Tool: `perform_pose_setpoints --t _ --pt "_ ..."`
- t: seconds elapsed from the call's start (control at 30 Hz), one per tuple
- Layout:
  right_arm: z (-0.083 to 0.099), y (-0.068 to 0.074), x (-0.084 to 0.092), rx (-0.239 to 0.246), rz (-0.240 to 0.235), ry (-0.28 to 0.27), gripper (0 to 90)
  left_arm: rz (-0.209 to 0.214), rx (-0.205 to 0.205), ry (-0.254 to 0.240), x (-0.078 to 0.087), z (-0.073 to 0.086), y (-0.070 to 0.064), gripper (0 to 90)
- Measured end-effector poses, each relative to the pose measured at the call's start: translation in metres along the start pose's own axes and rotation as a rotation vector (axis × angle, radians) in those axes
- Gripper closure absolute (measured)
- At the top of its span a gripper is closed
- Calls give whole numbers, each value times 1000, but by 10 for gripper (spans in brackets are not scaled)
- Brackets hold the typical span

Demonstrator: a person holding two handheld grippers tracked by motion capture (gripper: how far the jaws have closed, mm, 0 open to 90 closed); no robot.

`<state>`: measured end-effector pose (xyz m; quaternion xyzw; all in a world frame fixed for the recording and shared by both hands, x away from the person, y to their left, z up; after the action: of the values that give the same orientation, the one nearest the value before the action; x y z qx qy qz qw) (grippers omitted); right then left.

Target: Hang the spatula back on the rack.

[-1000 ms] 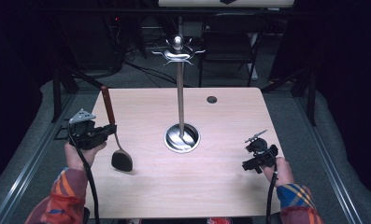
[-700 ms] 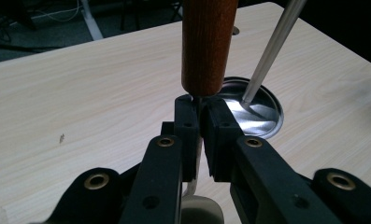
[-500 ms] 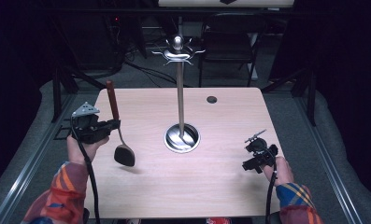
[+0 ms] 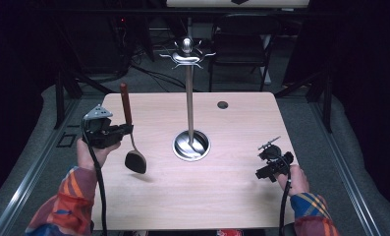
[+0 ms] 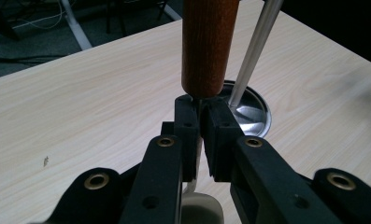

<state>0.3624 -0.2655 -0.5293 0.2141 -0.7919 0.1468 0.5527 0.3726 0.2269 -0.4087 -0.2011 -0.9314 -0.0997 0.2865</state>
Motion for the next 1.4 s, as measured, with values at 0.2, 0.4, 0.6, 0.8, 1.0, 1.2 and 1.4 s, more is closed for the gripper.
perform_pose_setpoints --t 0.2,0.4,0.6,0.8,1.0,1.2,1.4 --pt "0 -2 0 3 2 7 152 15 -12 3 -4 -3 -8 848" --pt "0 -1 -2 9 -15 -6 152 35 -27 3 -9 -8 -17 848" --pt "1 -1 0 6 -7 -4 152 42 -36 -5 -10 -12 -23 848" --pt "1 -2 -1 10 -8 2 152 49 -43 -18 -10 -16 -26 848" --pt "1 -1 -1 12 -13 7 152 55 -55 -20 -10 -21 -28 848" --pt "0 0 -2 20 -18 18 152 67 -68 -21 -11 -27 -33 848" --pt "1 -1 -2 10 -22 11 152 83 -77 -19 -12 -32 -37 847"
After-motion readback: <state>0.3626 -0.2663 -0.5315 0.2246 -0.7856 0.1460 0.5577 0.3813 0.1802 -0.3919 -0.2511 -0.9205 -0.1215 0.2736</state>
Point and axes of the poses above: each handheld gripper's, and its own axes: x roughly backward along the jaws, z roughly out of its underside, y roughly to its left, the point moved 1 cm from there along -x, roughly forward along the jaws, and after that the axes turned 14 degrees about -z, right-handed, at the moved point
